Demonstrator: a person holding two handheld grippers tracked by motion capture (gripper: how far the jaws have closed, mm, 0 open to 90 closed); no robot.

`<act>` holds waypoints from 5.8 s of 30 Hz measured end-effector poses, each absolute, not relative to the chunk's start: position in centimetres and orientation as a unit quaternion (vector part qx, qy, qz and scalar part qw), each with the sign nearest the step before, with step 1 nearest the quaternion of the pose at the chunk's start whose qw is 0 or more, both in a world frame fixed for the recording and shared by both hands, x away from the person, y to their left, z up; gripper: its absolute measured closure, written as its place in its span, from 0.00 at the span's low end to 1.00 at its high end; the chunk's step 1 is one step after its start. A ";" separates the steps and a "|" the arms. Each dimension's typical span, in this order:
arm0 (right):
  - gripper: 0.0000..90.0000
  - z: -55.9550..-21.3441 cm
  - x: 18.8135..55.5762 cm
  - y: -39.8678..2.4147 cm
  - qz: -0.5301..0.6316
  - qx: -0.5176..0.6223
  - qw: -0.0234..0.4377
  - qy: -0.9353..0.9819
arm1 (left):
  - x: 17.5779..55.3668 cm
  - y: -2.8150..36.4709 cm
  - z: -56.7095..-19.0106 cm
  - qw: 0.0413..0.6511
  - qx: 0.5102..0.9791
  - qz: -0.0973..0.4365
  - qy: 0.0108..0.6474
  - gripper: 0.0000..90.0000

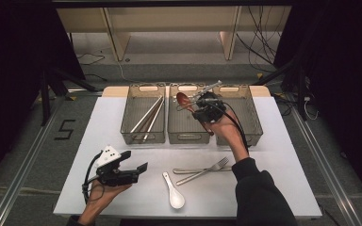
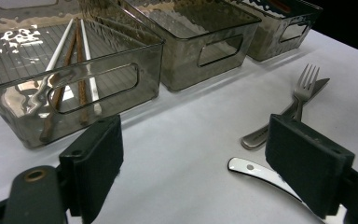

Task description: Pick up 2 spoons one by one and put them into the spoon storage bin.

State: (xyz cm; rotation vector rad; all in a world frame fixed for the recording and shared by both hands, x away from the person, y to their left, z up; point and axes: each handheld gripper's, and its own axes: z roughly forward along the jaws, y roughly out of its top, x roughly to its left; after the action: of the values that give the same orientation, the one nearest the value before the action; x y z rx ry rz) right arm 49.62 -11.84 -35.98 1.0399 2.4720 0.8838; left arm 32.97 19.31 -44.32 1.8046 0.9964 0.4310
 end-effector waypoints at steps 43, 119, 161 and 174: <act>0.90 -38.3 53.4 -10.2 0.292 0.398 0.160 0.855 | 32.9 19.3 -44.3 0.497 0.744 0.177 0.410 0.21; 0.36 -42.0 34.3 -22.2 0.424 0.384 0.133 0.809 | 36.8 9.5 -47.2 0.339 0.909 0.071 0.230 0.99; 0.36 -42.6 33.5 -22.9 0.419 0.388 0.129 0.811 | 34.1 12.9 -46.8 0.217 0.939 0.030 0.264 0.99; 0.36 -42.7 33.3 -23.0 0.419 0.388 0.126 0.811 | 33.7 13.4 -45.4 0.236 0.934 0.030 0.267 0.85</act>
State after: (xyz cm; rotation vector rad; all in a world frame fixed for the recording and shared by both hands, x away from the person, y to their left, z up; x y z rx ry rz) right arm 33.31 -22.95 -42.69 1.1302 2.3614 1.2210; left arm 33.69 13.36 -45.41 2.5618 0.7319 0.0812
